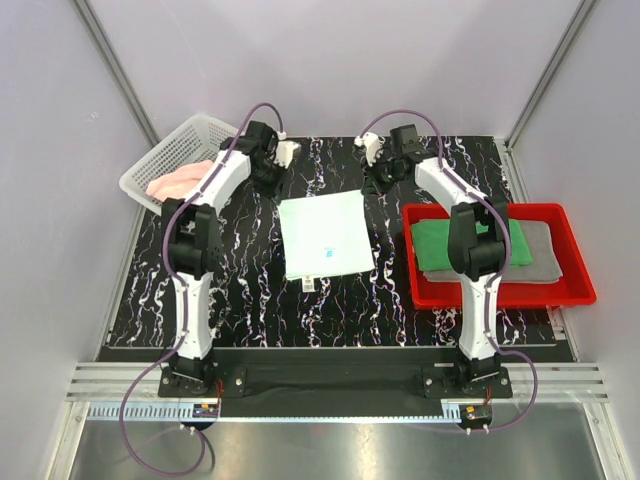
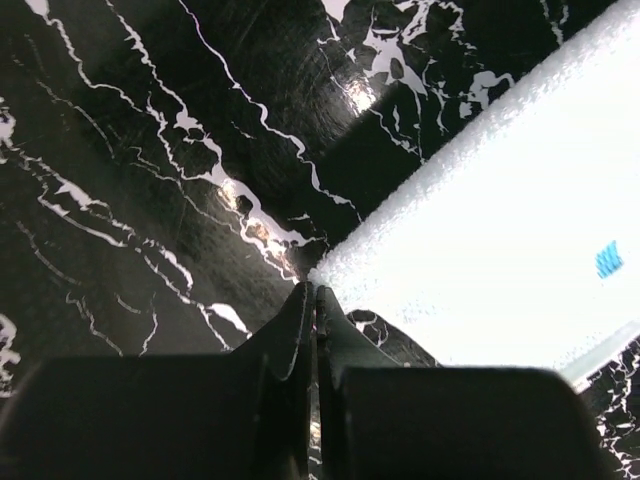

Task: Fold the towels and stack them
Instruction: Fold the towel

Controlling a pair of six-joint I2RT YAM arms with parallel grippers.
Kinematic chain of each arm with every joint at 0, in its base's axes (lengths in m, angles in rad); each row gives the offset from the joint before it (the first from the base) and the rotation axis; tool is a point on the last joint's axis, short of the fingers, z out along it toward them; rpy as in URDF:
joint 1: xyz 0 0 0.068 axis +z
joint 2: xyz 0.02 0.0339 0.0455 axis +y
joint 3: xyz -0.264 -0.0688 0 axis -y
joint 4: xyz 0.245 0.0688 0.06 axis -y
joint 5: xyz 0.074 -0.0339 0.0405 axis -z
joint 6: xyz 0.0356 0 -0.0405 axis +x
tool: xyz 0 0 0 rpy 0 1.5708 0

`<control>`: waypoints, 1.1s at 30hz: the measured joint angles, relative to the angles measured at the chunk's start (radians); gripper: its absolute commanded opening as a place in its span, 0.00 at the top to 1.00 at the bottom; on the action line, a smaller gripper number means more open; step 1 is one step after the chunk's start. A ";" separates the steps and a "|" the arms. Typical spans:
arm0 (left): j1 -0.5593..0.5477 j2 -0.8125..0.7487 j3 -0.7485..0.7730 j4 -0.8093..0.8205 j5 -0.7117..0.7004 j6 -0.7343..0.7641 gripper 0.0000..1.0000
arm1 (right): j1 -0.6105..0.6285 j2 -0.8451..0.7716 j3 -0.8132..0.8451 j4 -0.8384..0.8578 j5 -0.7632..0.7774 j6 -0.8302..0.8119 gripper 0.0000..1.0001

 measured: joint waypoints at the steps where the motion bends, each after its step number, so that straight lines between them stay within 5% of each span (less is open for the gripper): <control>1: -0.002 -0.016 -0.010 0.002 -0.002 0.000 1.00 | 0.000 -0.011 -0.017 0.014 0.000 -0.002 1.00; 18: -0.106 -0.327 -0.355 0.043 -0.037 -0.021 1.00 | 0.002 -0.429 -0.574 0.256 -0.005 0.000 1.00; 33: -0.189 -0.507 -0.630 0.125 -0.049 -0.107 1.00 | 0.063 -0.594 -0.822 0.335 0.025 0.079 1.00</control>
